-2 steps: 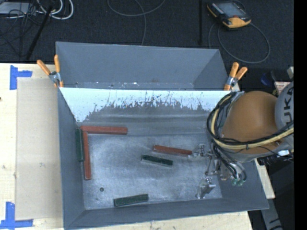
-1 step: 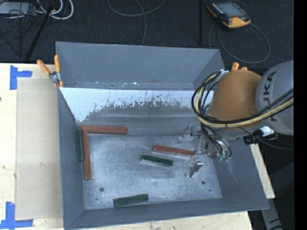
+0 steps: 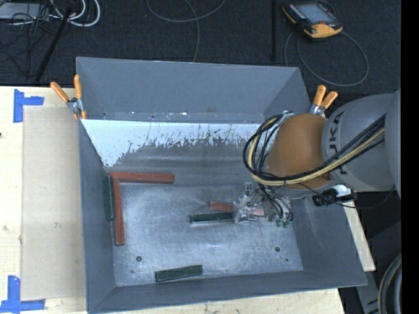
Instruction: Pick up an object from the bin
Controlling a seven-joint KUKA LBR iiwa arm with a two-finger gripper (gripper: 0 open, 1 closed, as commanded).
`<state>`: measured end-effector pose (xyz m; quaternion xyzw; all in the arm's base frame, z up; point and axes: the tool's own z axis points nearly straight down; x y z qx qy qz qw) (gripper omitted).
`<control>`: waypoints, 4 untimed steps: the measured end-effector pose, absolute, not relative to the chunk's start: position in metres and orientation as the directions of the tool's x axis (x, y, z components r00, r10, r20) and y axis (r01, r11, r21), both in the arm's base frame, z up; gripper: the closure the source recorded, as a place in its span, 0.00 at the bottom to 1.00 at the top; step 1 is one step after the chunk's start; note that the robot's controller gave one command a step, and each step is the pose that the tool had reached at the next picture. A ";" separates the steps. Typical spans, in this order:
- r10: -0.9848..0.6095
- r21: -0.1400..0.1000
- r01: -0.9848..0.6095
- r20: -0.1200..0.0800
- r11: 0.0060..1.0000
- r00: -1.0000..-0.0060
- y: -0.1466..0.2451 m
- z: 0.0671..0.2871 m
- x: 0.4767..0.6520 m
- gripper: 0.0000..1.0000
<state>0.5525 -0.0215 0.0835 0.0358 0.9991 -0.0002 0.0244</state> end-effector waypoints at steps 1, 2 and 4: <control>0.069 0.001 0.069 -0.007 0.998 -0.998 -0.020 0.079 0.543 0.00; 0.068 0.001 0.068 -0.007 0.998 -0.998 -0.020 0.079 0.543 0.00; 0.150 0.004 0.150 -0.034 0.989 -0.988 0.074 0.082 0.607 1.00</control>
Offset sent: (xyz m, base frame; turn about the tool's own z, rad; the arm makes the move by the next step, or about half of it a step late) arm 0.0000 0.0000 0.0000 0.0000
